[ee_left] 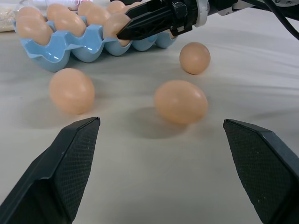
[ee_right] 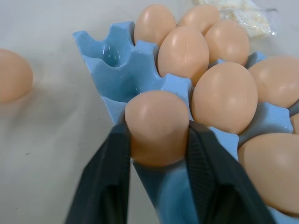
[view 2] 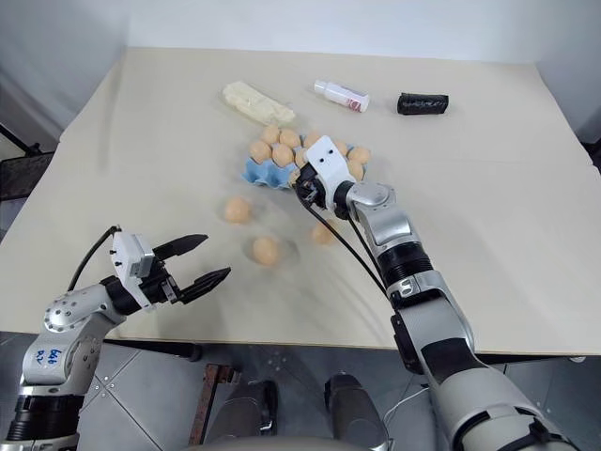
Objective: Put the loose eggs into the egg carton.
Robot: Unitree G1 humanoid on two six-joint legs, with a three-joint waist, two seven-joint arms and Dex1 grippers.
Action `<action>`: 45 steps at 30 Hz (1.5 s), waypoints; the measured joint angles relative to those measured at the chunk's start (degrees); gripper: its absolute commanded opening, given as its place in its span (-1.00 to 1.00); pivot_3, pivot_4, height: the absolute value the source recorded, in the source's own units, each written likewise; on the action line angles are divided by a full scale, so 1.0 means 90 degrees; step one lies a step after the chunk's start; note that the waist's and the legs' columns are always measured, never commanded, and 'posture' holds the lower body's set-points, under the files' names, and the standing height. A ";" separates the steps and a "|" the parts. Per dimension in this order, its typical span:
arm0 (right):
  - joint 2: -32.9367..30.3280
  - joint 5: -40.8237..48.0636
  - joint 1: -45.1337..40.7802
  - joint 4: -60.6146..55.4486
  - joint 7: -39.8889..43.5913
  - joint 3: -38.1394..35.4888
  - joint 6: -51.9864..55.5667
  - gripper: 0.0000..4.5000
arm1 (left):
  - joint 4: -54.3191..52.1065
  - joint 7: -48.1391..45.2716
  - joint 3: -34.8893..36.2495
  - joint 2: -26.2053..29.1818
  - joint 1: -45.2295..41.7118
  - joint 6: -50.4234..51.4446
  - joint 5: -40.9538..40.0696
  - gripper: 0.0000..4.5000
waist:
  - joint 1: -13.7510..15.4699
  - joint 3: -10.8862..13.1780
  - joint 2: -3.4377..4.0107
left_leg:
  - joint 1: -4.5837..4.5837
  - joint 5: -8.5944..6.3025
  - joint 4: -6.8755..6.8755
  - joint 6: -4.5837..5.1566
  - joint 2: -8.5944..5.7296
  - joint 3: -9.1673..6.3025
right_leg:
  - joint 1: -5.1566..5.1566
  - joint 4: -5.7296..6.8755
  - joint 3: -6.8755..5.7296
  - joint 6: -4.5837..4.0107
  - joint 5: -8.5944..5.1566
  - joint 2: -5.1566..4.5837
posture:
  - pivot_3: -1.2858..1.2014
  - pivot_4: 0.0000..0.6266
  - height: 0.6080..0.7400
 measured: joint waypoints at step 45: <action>-0.2659 0.2254 0.6669 -0.6116 0.1845 -0.2530 -0.0039 0.99 | 0.0707 -0.0516 0.0089 0.0247 -0.0733 0.0024 -0.0026 1.00 | 0.0276 0.0008 0.0008 | 0.0101 -0.0006 -0.0024 0.0013 0.0001 -0.0012 | 0.0145 -0.0089 -0.0003 0.0005 0.0020 0.0005 | 0.03 -0.52 1.00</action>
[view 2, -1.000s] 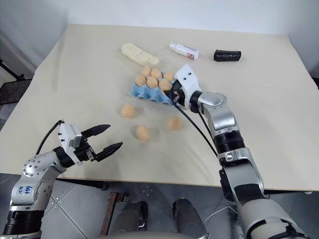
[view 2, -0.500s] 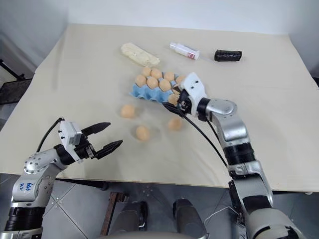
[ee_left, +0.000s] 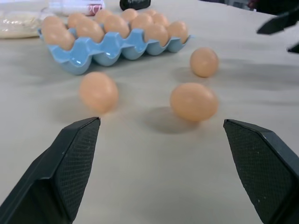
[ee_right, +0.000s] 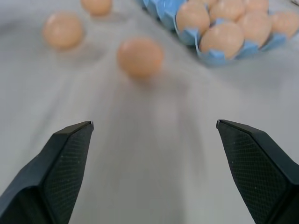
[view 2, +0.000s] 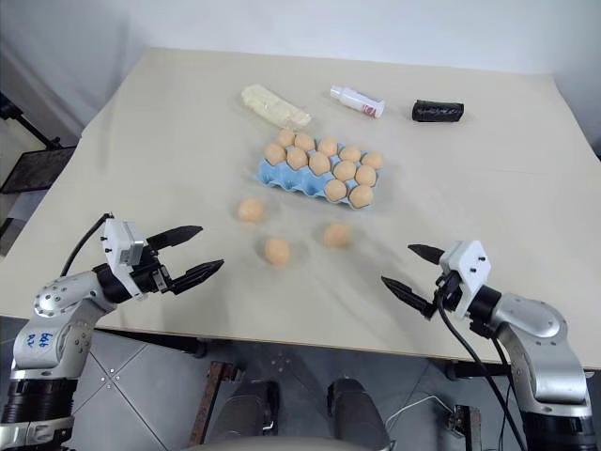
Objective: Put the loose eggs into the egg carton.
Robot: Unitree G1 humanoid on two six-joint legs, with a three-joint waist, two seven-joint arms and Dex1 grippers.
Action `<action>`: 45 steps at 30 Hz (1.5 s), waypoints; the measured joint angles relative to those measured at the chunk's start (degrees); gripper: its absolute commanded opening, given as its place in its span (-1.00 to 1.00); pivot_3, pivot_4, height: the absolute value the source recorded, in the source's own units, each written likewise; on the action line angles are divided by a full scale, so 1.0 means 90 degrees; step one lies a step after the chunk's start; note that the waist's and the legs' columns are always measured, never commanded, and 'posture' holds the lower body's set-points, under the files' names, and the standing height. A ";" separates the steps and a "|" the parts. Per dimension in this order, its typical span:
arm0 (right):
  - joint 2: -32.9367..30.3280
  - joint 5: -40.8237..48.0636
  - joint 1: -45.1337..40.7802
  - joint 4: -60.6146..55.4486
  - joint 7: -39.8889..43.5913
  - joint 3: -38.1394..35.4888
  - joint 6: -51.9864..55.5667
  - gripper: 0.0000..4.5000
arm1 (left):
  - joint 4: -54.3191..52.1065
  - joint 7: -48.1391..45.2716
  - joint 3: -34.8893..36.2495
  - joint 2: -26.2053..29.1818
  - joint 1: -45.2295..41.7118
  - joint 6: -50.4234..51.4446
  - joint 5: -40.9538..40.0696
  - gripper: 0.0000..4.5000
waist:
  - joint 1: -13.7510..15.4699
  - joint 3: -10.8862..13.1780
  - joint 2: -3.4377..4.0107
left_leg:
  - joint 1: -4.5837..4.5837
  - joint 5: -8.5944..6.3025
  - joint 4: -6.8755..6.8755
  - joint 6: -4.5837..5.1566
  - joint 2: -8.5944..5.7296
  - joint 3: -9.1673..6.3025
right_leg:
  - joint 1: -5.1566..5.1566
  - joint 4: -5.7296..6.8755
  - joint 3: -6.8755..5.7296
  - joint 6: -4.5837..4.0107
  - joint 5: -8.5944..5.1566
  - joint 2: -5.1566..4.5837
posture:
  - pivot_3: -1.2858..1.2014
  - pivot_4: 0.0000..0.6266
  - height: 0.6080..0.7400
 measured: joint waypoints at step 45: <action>0.2521 -0.1916 -0.6646 0.5899 -0.1702 0.2352 -0.0947 0.25 | -0.0212 0.0428 -0.0107 -0.0231 0.0185 -0.0074 0.0055 1.00 | -0.0097 0.0003 0.0004 | -0.0100 0.0026 0.0009 -0.0006 -0.0002 0.0003 | -0.0126 0.0037 -0.0005 0.0005 0.0015 -0.0006 | 0.03 -0.52 1.00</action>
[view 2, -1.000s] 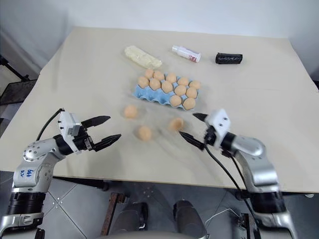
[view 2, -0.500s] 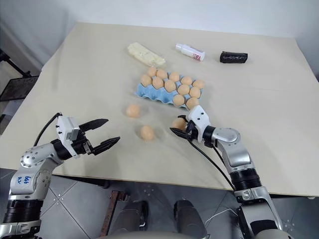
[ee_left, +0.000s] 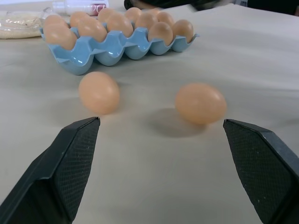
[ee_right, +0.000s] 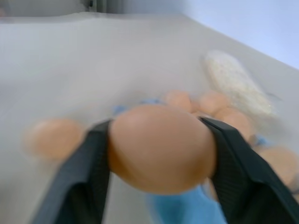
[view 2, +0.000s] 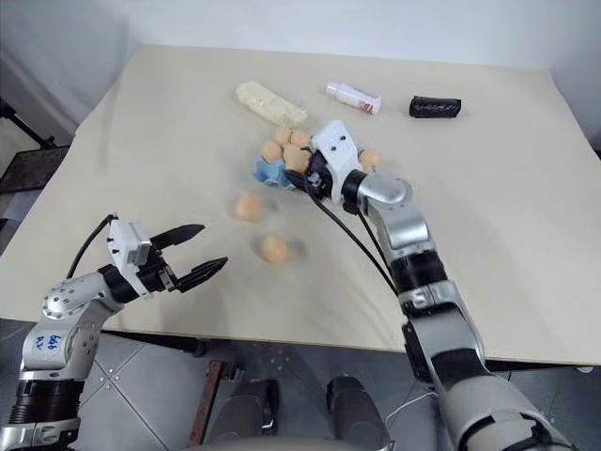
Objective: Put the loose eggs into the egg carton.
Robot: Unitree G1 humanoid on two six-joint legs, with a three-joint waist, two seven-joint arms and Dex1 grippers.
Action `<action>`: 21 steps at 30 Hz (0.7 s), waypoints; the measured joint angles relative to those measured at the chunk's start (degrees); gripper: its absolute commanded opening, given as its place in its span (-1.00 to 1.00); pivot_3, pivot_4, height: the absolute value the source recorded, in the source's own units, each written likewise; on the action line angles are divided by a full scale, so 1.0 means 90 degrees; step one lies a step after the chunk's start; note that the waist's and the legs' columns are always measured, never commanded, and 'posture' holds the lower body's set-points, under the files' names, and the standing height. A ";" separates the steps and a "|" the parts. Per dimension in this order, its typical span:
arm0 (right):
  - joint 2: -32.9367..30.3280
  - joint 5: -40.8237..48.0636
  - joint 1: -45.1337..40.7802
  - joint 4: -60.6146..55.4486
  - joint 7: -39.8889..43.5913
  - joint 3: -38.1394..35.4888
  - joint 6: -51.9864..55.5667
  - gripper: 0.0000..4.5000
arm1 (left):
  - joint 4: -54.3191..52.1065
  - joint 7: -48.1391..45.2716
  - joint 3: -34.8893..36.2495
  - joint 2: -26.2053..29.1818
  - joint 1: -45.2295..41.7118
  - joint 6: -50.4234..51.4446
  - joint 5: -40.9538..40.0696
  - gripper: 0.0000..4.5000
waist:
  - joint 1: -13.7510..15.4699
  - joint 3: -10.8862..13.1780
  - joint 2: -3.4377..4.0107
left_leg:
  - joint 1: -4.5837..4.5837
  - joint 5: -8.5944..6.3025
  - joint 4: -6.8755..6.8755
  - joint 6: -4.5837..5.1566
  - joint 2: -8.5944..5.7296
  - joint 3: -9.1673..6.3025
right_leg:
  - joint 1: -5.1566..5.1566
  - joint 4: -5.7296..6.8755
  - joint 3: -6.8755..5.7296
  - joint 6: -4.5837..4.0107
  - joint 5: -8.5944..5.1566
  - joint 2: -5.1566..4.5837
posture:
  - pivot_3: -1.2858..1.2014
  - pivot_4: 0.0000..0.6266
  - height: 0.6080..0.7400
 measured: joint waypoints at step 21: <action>-0.1727 0.1411 0.3203 -0.4143 0.1937 -0.0642 0.0626 1.00 | -0.0086 -0.0072 0.0040 0.0131 0.0044 0.0087 -0.0010 1.00 | 0.0050 0.0000 0.0000 | -0.0013 -0.0007 -0.0005 0.0010 0.0009 0.0028 | -0.0007 -0.0020 -0.0002 0.0001 0.0000 -0.0005 | 0.03 -0.52 1.00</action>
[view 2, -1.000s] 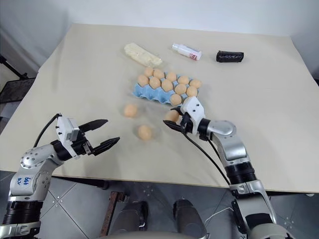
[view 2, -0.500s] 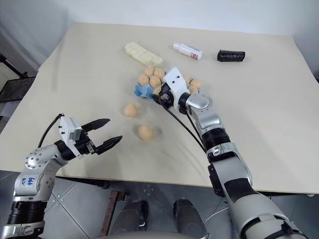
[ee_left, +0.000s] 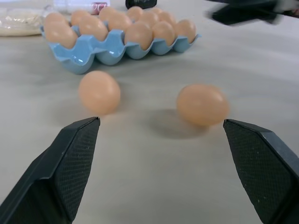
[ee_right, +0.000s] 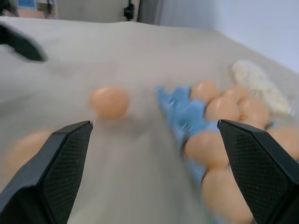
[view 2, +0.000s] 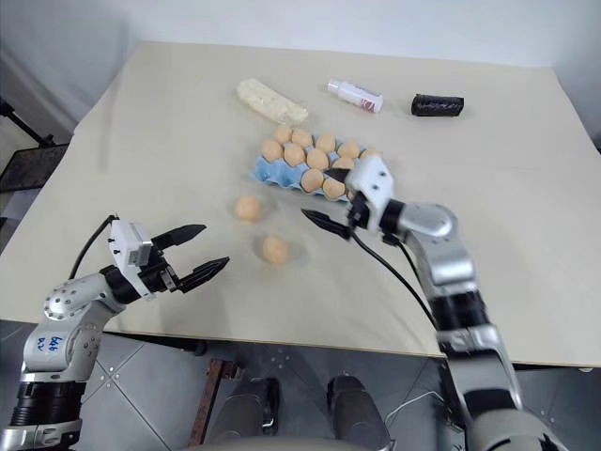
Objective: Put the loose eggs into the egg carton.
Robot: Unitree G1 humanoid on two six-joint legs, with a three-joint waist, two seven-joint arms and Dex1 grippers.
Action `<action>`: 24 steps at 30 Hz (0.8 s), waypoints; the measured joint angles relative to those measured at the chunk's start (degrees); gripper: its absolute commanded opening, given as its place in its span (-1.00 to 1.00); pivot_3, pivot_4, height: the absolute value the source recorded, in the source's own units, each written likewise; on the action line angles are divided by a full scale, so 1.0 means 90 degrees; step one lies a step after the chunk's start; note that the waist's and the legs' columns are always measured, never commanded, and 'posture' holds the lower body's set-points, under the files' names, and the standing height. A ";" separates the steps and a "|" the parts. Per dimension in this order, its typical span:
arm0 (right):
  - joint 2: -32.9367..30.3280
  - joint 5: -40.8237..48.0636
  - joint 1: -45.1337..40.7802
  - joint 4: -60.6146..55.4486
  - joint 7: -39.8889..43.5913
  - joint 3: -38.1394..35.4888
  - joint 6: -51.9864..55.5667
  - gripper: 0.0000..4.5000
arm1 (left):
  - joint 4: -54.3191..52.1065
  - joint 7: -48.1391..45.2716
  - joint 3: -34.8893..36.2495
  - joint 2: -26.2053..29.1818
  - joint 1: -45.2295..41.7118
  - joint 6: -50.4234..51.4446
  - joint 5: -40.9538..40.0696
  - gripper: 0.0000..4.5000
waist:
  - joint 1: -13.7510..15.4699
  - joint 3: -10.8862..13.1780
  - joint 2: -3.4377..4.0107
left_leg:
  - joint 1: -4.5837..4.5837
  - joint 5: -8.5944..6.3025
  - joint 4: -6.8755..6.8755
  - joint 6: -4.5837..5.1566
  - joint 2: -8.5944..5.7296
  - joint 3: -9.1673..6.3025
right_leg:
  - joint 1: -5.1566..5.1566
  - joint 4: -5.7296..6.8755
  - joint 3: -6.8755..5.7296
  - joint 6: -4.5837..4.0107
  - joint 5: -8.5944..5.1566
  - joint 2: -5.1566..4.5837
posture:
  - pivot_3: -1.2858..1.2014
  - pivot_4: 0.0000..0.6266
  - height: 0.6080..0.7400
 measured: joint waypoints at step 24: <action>-0.0824 0.0476 0.2459 -0.1595 -0.0048 -0.0713 0.0080 1.00 | 0.0684 -0.0628 -0.0705 -0.0041 -0.0490 -0.0300 0.0428 1.00 | 0.0121 0.0004 -0.0003 | 0.0083 -0.0010 -0.0017 0.0017 0.0001 0.0001 | 0.0102 -0.0070 0.0004 0.0002 0.0024 0.0002 | 0.03 -0.52 1.00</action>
